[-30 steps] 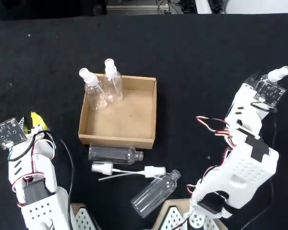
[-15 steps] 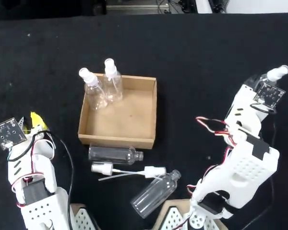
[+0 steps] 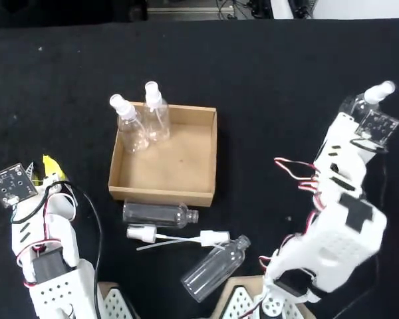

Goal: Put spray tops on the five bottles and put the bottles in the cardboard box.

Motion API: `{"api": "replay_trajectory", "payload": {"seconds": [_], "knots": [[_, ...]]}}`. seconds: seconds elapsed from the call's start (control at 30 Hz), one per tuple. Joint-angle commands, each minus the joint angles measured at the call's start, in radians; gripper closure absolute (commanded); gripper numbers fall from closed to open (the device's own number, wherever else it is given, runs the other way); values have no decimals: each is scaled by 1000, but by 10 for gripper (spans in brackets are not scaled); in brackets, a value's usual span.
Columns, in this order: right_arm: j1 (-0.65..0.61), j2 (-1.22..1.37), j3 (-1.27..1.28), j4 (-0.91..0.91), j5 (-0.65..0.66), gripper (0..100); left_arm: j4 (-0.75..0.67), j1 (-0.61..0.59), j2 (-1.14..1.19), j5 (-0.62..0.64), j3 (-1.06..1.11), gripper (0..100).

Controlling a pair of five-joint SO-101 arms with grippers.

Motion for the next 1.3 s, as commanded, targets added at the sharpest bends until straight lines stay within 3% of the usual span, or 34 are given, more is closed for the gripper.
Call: {"api": "replay_trajectory", "payload": {"seconds": [0.0,0.43,0.57,0.7,1.0,1.27], "knots": [[-46,-305,59,176,3,987,3,4,-8,2,25,920],[-529,-1135,217,967,2,988,3,1,-8,0,25,920],[-706,-1282,232,1091,-120,988,3,1,-8,0,25,920],[-856,-1305,286,1066,-190,987,3,1,-6,0,25,920],[-1145,-1305,452,787,-198,988,3,1,-5,0,25,920],[-1212,-1247,572,500,-192,988,3,-1,-5,0,25,920]]}}
